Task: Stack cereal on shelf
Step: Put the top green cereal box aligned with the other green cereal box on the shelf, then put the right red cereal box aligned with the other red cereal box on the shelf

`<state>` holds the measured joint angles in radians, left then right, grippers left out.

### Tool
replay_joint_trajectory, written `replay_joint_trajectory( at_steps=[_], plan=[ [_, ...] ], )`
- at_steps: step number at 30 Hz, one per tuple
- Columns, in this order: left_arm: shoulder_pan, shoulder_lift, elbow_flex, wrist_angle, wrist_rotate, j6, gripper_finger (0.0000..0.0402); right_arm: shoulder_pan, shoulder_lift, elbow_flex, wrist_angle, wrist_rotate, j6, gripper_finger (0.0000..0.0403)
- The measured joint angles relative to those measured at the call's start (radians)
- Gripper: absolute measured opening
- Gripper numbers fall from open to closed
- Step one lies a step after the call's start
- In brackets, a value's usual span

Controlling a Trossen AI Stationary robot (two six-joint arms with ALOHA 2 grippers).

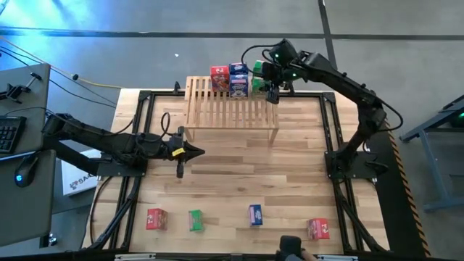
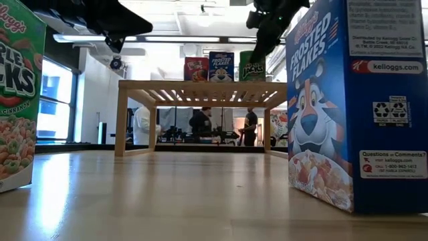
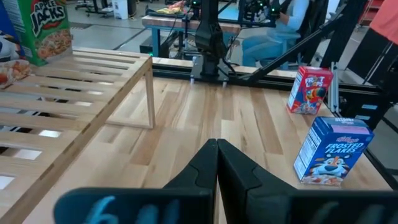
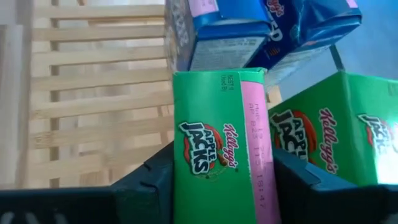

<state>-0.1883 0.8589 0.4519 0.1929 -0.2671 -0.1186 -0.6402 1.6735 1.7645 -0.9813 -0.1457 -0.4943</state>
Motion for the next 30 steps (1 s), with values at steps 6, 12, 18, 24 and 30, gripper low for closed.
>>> replay_joint_trajectory(
  at_steps=[6, 12, 18, 24, 30],
  plan=[
    [0.0, 0.0, 0.0, -0.015, 0.0, -0.001, 0.0, 0.017, 0.0, 0.0, 0.016, 0.068, 0.005, 0.0232],
    [0.0, 0.0, 0.0, -0.015, 0.0, -0.001, 0.0, 0.044, -0.002, 0.071, 0.007, 0.115, -0.003, 0.0254],
    [0.0, 0.0, 0.0, -0.021, 0.0, -0.003, 0.0, 0.101, -0.004, 0.239, -0.075, 0.191, 0.019, 0.0249],
    [0.0, 0.001, 0.0, -0.063, -0.001, -0.099, 0.0, 0.158, -0.015, 0.315, -0.174, 0.251, 0.054, 0.017],
    [-0.013, 0.002, 0.0, -0.076, 0.0, -0.037, 0.0, 0.184, -0.104, 0.076, -0.019, 0.252, 0.092, 0.0022]
  ],
)
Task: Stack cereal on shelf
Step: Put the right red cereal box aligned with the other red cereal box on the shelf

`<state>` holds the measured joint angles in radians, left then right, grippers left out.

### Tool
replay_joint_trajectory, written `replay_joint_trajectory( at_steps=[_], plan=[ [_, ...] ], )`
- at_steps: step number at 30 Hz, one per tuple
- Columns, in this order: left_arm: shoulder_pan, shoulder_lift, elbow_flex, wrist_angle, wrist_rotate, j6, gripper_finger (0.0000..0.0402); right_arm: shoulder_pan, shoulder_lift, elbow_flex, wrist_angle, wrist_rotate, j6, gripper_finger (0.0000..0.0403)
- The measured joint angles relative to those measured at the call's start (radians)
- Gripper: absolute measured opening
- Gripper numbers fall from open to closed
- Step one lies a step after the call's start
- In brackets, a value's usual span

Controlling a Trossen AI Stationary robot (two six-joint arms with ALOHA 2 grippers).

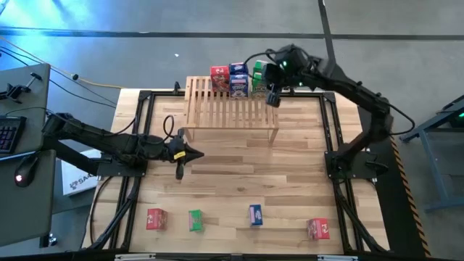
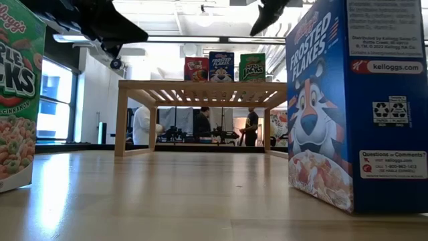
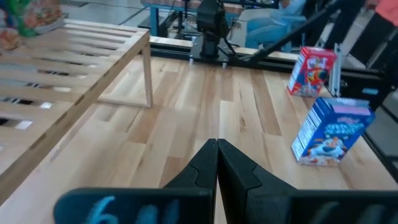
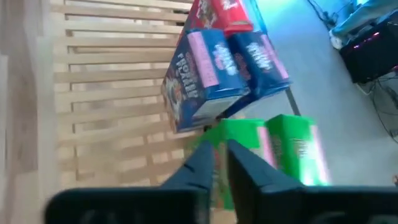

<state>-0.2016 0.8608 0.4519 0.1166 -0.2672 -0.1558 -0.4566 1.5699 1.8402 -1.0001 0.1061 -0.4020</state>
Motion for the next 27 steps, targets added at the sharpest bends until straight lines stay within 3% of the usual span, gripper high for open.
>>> replay_joint_trajectory(
  at_steps=[8, 13, 15, 21, 27],
  plan=[
    [-0.002, 0.004, 0.0, -0.001, -0.004, 0.063, 0.0, 0.113, -0.3, -0.649, 0.668, -0.009, 0.121, 0.001],
    [-0.002, 0.014, 0.0, 0.022, -0.026, 0.082, 0.0, 0.215, -0.439, -0.959, 0.988, 0.01, 0.268, 0.0005],
    [-0.002, 0.029, -0.019, 0.085, -0.037, 0.08, 0.0, 0.265, -0.477, -1.034, 1.012, 0.052, 0.33, 0.0004],
    [0.003, 0.115, -0.172, 0.511, 0.019, 0.088, 0.0, 0.45, -0.548, -1.111, 0.919, 0.243, 0.534, 0.0002],
    [0.033, 0.153, -0.173, 0.601, 0.107, 0.167, 0.0, 0.662, -0.549, -1.063, 0.69, 0.411, 0.737, 0.0002]
  ],
)
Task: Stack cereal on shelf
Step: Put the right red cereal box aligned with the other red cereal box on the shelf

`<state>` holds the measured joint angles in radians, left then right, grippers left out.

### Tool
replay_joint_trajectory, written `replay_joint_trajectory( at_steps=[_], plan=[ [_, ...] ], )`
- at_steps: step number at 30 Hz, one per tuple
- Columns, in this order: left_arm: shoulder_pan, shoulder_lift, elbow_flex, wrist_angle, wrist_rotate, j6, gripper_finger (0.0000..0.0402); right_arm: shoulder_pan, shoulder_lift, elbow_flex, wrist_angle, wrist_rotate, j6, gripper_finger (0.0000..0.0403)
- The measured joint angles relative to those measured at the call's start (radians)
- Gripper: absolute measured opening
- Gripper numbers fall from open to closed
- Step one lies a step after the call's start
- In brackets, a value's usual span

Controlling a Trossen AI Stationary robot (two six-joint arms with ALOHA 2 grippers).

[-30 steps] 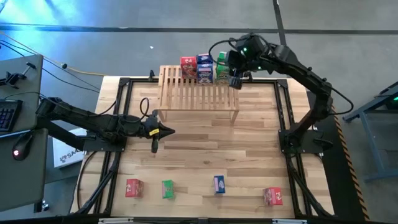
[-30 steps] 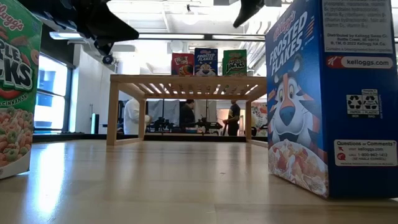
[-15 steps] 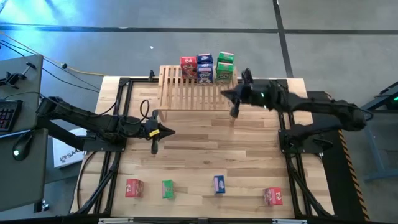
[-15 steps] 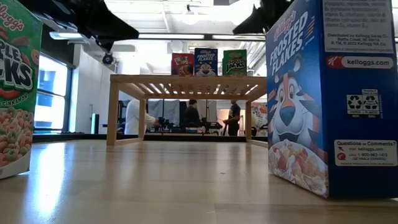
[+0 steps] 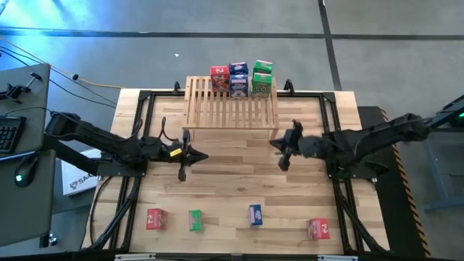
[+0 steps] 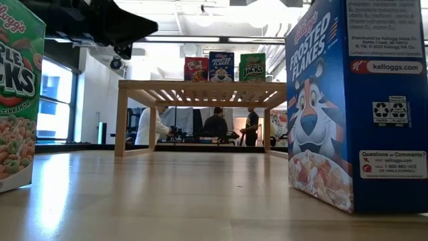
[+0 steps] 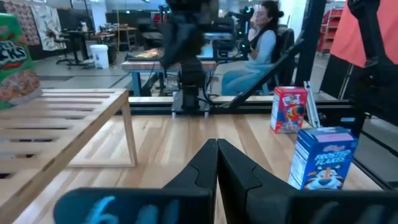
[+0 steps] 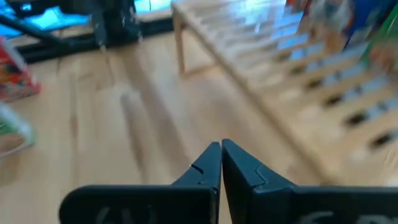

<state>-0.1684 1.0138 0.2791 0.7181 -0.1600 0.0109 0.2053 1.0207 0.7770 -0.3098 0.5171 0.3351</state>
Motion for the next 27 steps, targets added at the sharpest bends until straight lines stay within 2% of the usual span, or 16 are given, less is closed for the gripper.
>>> replay_joint_trajectory(
  at_steps=[6, 11, 15, 21, 24, 27],
  plan=[
    [0.022, 0.022, 0.006, -0.001, 0.001, 0.004, 0.0, 0.205, 0.028, 0.095, -0.257, 0.008, 0.412, 0.0011],
    [0.043, 0.031, 0.006, 0.0, 0.001, 0.036, 0.0, 0.377, 0.118, 0.197, -0.47, -0.033, 0.818, 0.0065],
    [0.052, 0.031, 0.006, 0.007, 0.001, 0.039, 0.0, 0.491, 0.234, 0.316, -0.649, -0.14, 1.126, 0.0139],
    [0.051, 0.031, 0.006, 0.006, 0.001, 0.039, 0.0, 0.612, 0.426, 0.532, -0.879, -0.369, 1.56, 0.0252],
    [0.051, 0.031, 0.006, 0.005, 0.001, 0.045, 0.0, 0.669, 0.512, 0.614, -0.925, -0.469, 1.731, 0.0286],
    [0.051, 0.031, 0.006, 0.005, 0.002, 0.047, 0.0, 0.728, 0.585, 0.672, -0.942, -0.52, 1.881, 0.0301]
  ],
)
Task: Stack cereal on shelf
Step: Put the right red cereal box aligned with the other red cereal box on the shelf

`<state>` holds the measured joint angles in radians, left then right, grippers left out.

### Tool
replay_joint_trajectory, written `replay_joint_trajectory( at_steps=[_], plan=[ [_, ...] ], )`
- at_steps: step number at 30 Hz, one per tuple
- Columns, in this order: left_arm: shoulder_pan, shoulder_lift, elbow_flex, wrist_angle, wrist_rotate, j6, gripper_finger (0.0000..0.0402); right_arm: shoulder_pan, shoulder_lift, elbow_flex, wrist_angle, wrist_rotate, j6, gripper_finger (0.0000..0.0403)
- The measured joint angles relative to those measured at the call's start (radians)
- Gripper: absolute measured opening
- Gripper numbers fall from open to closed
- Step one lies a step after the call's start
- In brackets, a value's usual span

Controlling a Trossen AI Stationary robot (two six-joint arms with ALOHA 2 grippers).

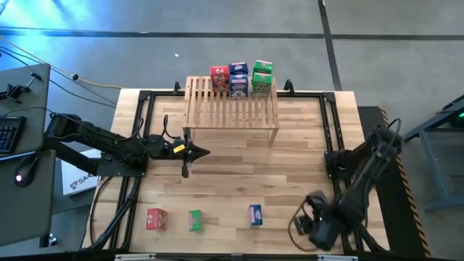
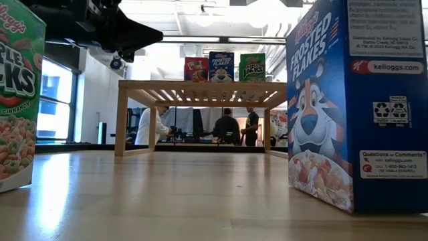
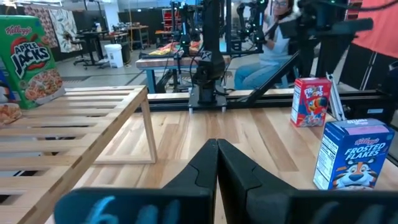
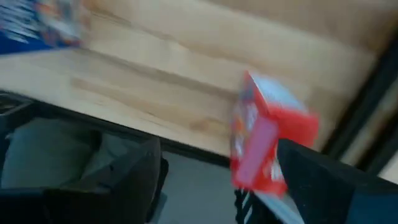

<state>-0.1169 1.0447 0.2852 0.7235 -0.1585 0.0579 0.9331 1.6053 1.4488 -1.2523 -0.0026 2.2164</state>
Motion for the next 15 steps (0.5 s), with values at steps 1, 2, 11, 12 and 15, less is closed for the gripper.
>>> replay_joint_trajectory(
  at_steps=[1, 2, 11, 12, 15],
  plan=[
    [0.0, 0.0, 0.0, 0.0, 0.0, 0.006, 0.0, 0.019, 0.02, 0.012, -0.007, -0.013, 0.05, 0.0302],
    [0.0, 0.0, 0.0, 0.0, 0.0, 0.012, 0.0, 0.04, 0.039, 0.022, -0.011, -0.03, 0.098, 0.0303],
    [0.0, 0.0, 0.0, 0.0, 0.0, 0.015, 0.0, 0.068, 0.116, 0.031, -0.05, -0.124, 0.155, 0.0304],
    [0.0, 0.0, 0.0, 0.0, 0.0, 0.014, 0.0, 0.066, 0.116, 0.025, -0.056, -0.13, 0.158, 0.0304],
    [0.0, 0.0, 0.0, 0.0, 0.0, 0.014, 0.0, 0.066, 0.116, 0.007, -0.067, -0.143, 0.159, 0.0304]
  ],
)
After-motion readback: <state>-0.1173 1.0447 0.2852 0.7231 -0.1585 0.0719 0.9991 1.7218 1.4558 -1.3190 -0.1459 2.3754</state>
